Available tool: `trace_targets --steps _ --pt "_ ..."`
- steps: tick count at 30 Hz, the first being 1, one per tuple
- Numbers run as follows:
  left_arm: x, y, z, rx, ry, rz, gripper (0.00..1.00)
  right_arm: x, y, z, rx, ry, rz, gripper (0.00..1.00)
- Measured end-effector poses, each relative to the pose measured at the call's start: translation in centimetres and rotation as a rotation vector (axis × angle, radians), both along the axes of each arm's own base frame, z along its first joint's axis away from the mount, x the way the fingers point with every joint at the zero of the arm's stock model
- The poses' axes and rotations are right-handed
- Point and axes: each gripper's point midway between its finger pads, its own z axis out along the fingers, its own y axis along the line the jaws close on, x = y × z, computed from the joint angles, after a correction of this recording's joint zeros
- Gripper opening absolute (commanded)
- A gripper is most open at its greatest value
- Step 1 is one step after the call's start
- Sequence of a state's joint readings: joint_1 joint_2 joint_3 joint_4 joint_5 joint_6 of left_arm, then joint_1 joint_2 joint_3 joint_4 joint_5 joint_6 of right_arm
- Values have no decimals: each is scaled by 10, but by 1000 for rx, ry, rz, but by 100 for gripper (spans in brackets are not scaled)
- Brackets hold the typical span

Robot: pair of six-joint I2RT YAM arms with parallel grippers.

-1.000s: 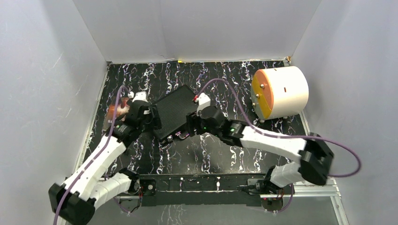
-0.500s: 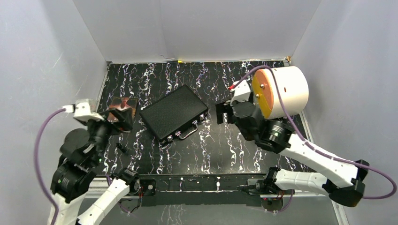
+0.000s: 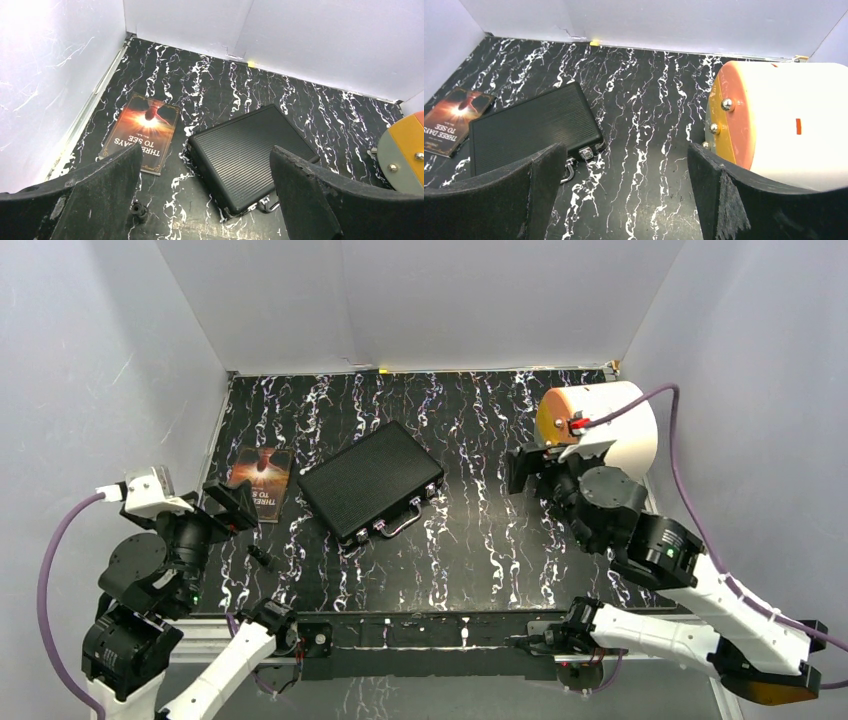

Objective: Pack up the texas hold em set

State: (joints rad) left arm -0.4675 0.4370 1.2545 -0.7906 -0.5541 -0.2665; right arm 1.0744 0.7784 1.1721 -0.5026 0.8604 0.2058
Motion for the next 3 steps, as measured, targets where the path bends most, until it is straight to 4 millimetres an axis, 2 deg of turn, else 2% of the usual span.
trace_targets --steps 3 --pt "0 0 -1 -1 3 1 98 -2 -5 3 17 -9 -3 98"
